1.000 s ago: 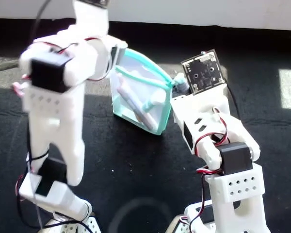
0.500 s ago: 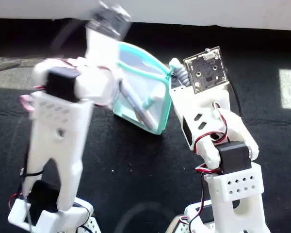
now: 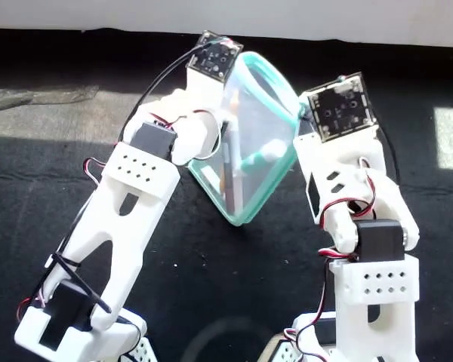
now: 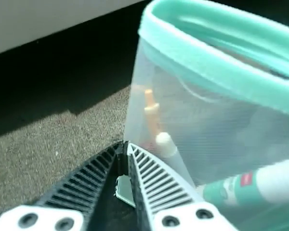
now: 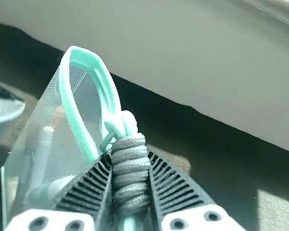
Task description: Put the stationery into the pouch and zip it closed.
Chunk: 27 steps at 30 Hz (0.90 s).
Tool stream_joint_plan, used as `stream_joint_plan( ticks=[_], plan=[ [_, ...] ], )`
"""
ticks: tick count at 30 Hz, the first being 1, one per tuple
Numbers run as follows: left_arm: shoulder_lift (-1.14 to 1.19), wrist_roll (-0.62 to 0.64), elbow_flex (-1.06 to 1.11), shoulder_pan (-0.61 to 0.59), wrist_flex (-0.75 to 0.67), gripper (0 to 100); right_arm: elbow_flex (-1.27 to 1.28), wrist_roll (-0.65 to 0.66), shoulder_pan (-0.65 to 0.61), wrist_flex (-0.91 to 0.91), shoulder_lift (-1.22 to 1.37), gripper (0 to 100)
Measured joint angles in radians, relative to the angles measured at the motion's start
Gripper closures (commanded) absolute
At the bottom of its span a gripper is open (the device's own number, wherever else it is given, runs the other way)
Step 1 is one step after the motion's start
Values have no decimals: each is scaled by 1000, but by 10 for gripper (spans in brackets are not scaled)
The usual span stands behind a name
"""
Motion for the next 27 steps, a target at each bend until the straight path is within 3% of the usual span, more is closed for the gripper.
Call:
stream_joint_plan(
  ticks=[6,11,14,21,27],
  plan=[
    [0,147,0,14,-6,874,57,26,8,-6,-12,991],
    [0,183,6,89,126,871,41,26,8,-2,-14,991],
    [2,195,8,117,133,870,-17,26,8,75,-12,991],
    [2,305,8,83,-41,870,-121,28,8,293,-14,991],
    [2,313,8,117,32,870,-152,28,8,387,-17,991]
  ],
)
